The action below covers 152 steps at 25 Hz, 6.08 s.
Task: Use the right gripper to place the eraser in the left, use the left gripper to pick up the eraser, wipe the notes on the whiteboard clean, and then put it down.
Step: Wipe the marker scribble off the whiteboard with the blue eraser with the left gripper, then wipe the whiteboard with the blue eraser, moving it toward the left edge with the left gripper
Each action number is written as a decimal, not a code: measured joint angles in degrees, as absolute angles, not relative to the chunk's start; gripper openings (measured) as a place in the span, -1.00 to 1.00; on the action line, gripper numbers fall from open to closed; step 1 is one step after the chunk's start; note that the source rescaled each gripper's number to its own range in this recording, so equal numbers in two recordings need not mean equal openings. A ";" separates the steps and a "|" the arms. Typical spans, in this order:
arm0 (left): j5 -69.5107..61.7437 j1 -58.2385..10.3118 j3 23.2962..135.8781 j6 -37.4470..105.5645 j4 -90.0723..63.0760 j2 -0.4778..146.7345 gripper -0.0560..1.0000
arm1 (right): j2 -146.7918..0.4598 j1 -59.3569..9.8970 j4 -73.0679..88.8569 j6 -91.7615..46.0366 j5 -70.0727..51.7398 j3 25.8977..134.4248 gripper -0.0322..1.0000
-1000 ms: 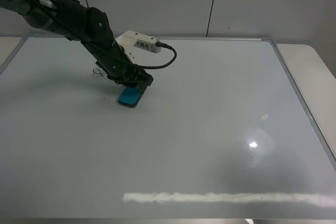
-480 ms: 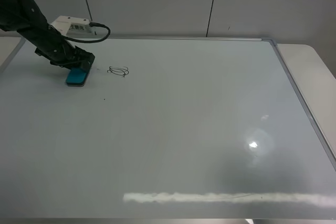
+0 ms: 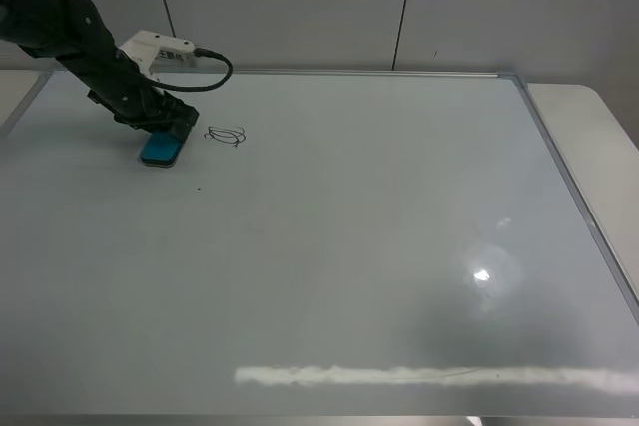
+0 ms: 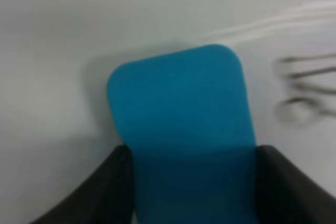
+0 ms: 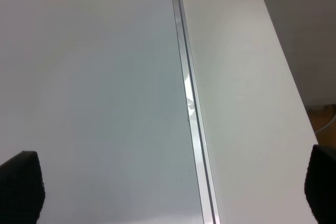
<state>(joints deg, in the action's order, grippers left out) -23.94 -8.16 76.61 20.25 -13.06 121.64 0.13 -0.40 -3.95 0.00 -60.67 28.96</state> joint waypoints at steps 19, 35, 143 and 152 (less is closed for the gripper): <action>-33.02 -19.22 88.90 18.61 -13.20 127.96 -0.89 | 0.13 -0.40 -3.95 0.00 -60.67 28.96 1.00; -33.80 -5.24 89.36 19.78 -10.80 127.55 -0.89 | 0.13 -0.40 -3.95 0.00 -60.67 28.96 1.00; -26.49 -1.94 42.65 2.28 3.76 87.78 -0.89 | 0.13 -0.40 -3.95 0.00 -60.67 28.96 1.00; -21.90 -0.16 42.18 3.03 3.76 94.57 -0.89 | 0.13 -0.40 -3.95 0.00 -60.67 28.96 1.00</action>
<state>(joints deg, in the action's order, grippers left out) -21.90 -0.16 42.18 3.03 3.76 94.57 0.13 -0.40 -3.95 0.00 -60.67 28.96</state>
